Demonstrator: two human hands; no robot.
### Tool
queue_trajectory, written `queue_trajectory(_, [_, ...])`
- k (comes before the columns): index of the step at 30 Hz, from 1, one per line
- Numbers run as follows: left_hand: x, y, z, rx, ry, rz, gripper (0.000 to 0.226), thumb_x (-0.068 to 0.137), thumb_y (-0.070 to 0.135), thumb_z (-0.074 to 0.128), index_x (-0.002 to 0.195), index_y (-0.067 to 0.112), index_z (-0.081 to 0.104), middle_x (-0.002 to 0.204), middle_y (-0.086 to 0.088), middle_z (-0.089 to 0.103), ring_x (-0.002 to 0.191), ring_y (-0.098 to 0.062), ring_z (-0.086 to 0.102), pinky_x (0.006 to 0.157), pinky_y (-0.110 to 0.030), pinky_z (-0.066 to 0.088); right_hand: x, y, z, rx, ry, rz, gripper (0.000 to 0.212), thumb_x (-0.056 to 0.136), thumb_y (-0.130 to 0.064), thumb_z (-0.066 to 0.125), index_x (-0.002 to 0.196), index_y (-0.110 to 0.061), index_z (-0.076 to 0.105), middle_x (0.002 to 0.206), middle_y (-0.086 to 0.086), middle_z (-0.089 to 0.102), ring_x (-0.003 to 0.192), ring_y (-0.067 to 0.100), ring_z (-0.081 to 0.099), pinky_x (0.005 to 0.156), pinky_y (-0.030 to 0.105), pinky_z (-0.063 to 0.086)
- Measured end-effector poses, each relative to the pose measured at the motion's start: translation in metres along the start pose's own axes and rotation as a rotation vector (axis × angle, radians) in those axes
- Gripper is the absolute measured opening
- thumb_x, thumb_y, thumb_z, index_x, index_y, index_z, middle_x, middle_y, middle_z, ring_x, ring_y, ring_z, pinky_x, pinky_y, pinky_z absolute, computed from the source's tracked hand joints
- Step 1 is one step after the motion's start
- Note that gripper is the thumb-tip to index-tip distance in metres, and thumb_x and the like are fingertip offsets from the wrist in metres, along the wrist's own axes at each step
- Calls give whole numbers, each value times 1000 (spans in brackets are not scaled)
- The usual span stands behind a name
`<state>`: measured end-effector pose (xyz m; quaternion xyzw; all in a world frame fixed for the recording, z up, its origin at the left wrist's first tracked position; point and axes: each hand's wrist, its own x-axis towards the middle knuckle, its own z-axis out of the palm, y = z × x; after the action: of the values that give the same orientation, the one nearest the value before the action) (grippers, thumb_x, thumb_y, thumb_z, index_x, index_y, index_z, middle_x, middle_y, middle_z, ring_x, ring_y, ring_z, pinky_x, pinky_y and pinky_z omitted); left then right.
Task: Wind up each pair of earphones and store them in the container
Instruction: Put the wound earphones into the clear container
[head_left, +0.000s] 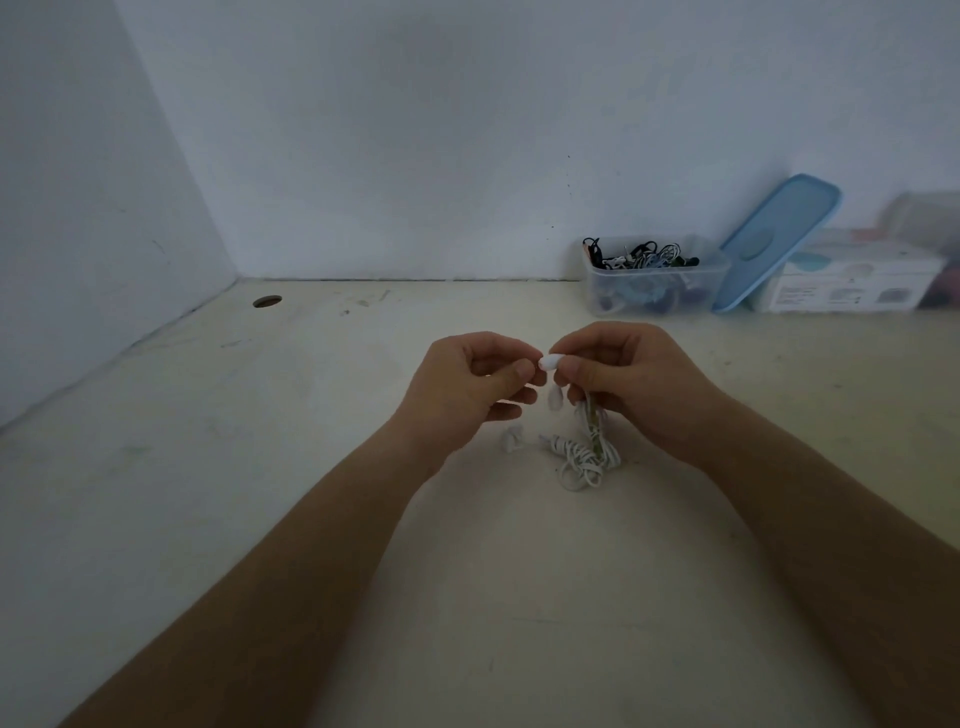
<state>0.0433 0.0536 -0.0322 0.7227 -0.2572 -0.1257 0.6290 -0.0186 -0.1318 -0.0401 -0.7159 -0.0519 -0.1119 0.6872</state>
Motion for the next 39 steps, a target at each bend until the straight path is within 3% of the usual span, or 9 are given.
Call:
queue_trajectory(5, [4, -6, 7, 333, 50, 98, 14, 93, 26, 66, 107, 26, 69, 97, 8, 71, 85, -8, 68, 71, -24, 58, 3, 2, -4, 83, 59, 9, 30, 74, -21, 75, 98, -3, 72, 76, 10, 69, 67, 19, 60, 66, 29, 50])
queue_trajectory(9, [7, -4, 15, 307, -56, 76, 35, 86, 30, 76, 118, 19, 67, 104, 7, 73, 89, -4, 71, 81, -23, 58, 8, 3, -8, 115, 110, 9, 17, 85, -7, 71, 102, -3, 71, 79, 12, 70, 72, 21, 65, 72, 35, 52])
queue_trajectory(13, [14, 3, 23, 235, 1, 154, 21, 85, 18, 77, 104, 13, 74, 92, 4, 77, 86, -9, 73, 83, -27, 58, 9, -1, -9, 84, 165, -28, 14, 87, -4, 71, 100, -3, 72, 82, 16, 73, 77, 24, 68, 77, 37, 54])
queue_trajectory(16, [19, 9, 24, 248, 26, 177, 18, 83, 15, 79, 100, 13, 74, 90, 3, 77, 80, -8, 72, 73, -22, 55, 8, -10, -10, 15, 205, -69, 16, 85, -8, 74, 99, -2, 72, 83, 14, 75, 76, 22, 72, 77, 31, 58])
queue_trajectory(19, [21, 14, 24, 230, 48, 164, 20, 81, 15, 80, 99, 12, 71, 91, 2, 75, 69, 1, 66, 61, -11, 46, 9, -16, -11, 11, 220, -52, 15, 86, -8, 74, 99, -3, 72, 85, 18, 75, 77, 25, 72, 82, 39, 57])
queue_trajectory(24, [34, 16, 30, 273, -86, -31, 49, 71, 34, 87, 113, 18, 66, 101, 3, 75, 89, -7, 71, 78, -27, 56, 15, -29, -15, 137, 238, -32, 17, 88, -4, 69, 104, 0, 73, 80, 16, 71, 77, 26, 69, 72, 31, 57])
queue_trajectory(30, [52, 31, 50, 209, -121, -64, 19, 89, 16, 70, 107, 12, 65, 92, -7, 76, 71, -13, 69, 62, -24, 49, 27, -46, -34, 278, 295, -12, 27, 73, -15, 76, 97, -5, 73, 80, 10, 71, 78, 24, 70, 76, 34, 56])
queue_trajectory(34, [81, 46, 57, 167, -29, -21, 21, 86, 16, 74, 104, 14, 63, 88, -8, 75, 67, -14, 68, 58, -24, 51, 45, -54, -66, 213, 370, -45, 11, 85, -9, 73, 95, -6, 75, 84, 14, 73, 86, 30, 72, 84, 39, 57])
queue_trajectory(39, [142, 51, 70, 207, 105, 55, 18, 81, 11, 77, 90, 19, 64, 90, -10, 72, 69, -22, 68, 63, -31, 58, 84, -58, -105, 52, 485, -23, 17, 83, -7, 77, 97, 1, 73, 88, 24, 73, 79, 25, 71, 80, 31, 59])
